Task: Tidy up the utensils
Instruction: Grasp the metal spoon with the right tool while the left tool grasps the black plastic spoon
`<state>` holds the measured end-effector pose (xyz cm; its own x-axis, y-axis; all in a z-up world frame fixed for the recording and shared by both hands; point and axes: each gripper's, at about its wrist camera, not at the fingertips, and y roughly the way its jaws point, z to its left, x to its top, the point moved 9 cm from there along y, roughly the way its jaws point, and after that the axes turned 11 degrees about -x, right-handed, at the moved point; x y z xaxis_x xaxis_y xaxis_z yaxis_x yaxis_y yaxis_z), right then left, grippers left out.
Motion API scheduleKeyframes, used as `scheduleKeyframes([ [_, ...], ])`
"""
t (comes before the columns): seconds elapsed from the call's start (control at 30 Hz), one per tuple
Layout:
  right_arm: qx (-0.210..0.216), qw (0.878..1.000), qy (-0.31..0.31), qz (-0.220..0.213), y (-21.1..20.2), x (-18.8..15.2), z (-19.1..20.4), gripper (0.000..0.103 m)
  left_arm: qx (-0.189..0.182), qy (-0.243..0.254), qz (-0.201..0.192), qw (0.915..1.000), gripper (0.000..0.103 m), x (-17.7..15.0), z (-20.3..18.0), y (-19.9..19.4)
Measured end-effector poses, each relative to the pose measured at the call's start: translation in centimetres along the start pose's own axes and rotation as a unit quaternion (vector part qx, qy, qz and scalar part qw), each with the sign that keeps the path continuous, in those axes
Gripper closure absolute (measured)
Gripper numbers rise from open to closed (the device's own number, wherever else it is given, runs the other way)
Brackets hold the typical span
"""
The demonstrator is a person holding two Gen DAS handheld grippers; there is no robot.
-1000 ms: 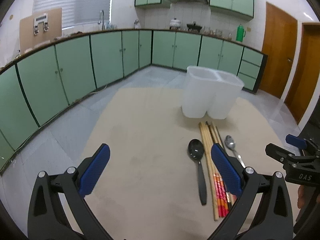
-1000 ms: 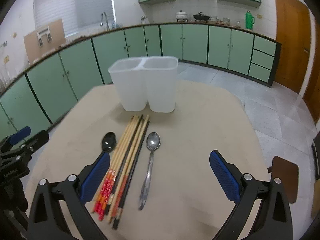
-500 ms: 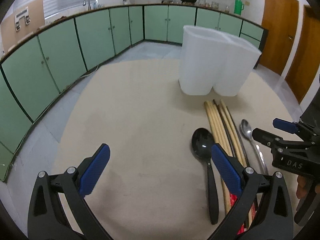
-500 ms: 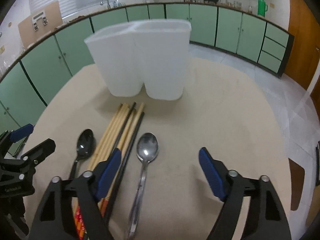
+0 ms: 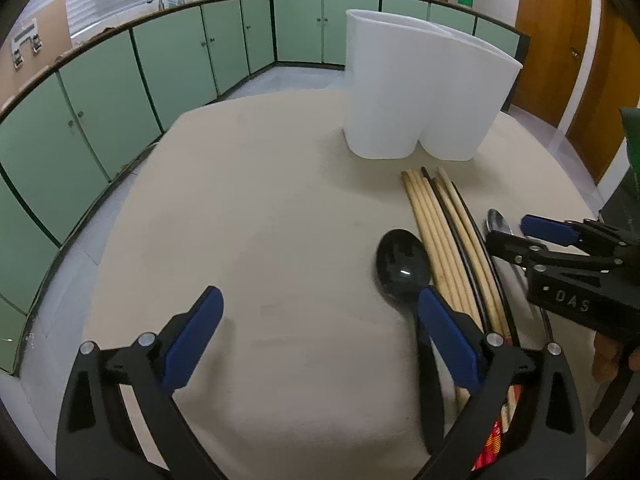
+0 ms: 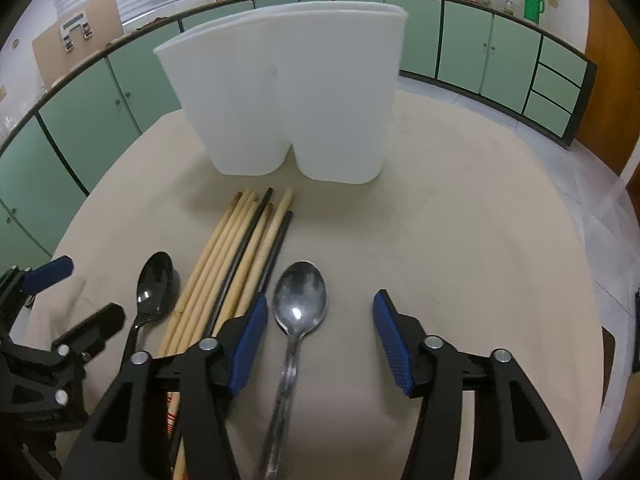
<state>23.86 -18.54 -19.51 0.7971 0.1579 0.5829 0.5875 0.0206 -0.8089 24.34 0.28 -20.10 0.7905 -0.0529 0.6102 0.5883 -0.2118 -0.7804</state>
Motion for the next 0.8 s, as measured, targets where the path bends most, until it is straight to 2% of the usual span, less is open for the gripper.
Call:
scheduleKeyframes([
  [0.07,-0.013,1.0,-0.013,-0.004,0.0,-0.1,0.2,0.058,0.002,0.004,0.007,1.0,0.011,0.0,-0.3,0.5],
  [0.1,-0.013,1.0,-0.019,-0.006,-0.1,-0.1,0.5,0.064,0.004,0.007,0.01,0.9999,0.012,-0.1,-0.5,0.8],
  [0.23,-0.004,1.0,-0.025,-0.008,-0.4,-0.5,0.6,0.075,0.0,0.006,0.022,0.9997,0.013,0.1,-0.7,1.3],
  [0.33,-0.003,1.0,-0.025,-0.01,-0.5,-0.6,0.2,0.075,-0.005,0.007,0.031,0.9995,0.013,0.1,-1.0,1.5],
  [0.4,-0.005,1.0,-0.027,-0.011,-0.5,-0.6,-0.1,0.075,0.002,0.01,0.035,0.9994,0.02,-0.1,-0.8,1.6],
  [0.6,-0.017,0.999,-0.025,-0.011,-0.4,-0.4,-0.7,0.075,0.004,0.006,0.028,0.9996,0.021,0.0,-0.3,1.2],
  [0.8,-0.01,1.0,-0.019,-0.006,-0.1,0.2,-0.3,0.072,-0.003,-0.001,0.02,0.9998,0.015,1.4,-1.1,1.4],
])
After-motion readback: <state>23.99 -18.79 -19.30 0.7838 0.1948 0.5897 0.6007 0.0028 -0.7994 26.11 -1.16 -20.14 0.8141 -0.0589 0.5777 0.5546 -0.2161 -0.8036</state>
